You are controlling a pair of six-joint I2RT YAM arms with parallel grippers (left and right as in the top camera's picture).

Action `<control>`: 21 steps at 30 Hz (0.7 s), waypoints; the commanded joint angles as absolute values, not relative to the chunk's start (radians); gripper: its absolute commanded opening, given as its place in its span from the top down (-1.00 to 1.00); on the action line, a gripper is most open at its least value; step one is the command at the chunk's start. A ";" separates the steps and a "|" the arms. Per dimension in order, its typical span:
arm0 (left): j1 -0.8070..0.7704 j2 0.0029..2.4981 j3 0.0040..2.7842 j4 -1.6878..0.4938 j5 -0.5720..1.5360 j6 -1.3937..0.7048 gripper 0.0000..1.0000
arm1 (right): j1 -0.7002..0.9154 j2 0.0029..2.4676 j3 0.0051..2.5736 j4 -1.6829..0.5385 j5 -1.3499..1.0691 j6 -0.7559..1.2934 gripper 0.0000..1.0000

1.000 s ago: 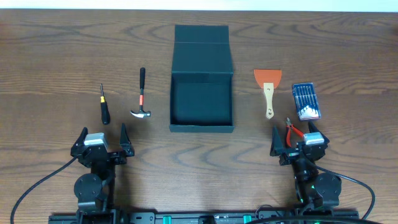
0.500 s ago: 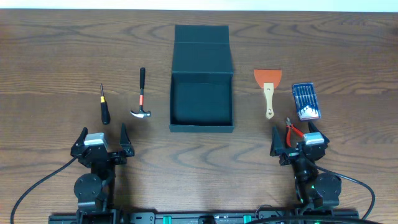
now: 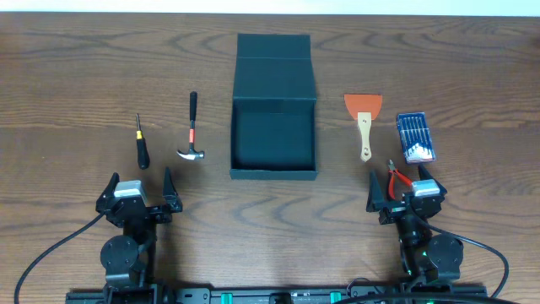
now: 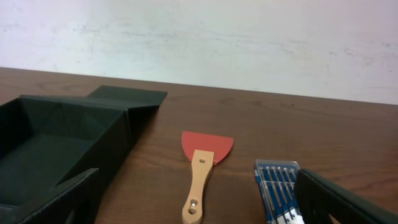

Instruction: Pack container

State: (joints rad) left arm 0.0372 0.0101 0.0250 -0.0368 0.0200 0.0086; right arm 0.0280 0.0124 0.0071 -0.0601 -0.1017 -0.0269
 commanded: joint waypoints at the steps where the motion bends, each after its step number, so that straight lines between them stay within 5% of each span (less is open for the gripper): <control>1: 0.034 0.004 0.004 -0.070 0.015 0.026 -0.97 | 0.022 0.007 0.006 -0.064 -0.111 0.004 -0.98; 12: 0.034 0.004 0.004 -0.070 0.016 0.026 -0.97 | 0.022 0.049 0.120 -0.105 -0.065 0.048 -0.98; 21: 0.034 0.004 0.004 -0.070 0.015 0.026 -0.97 | 0.020 0.612 0.672 -0.319 0.019 0.024 -0.99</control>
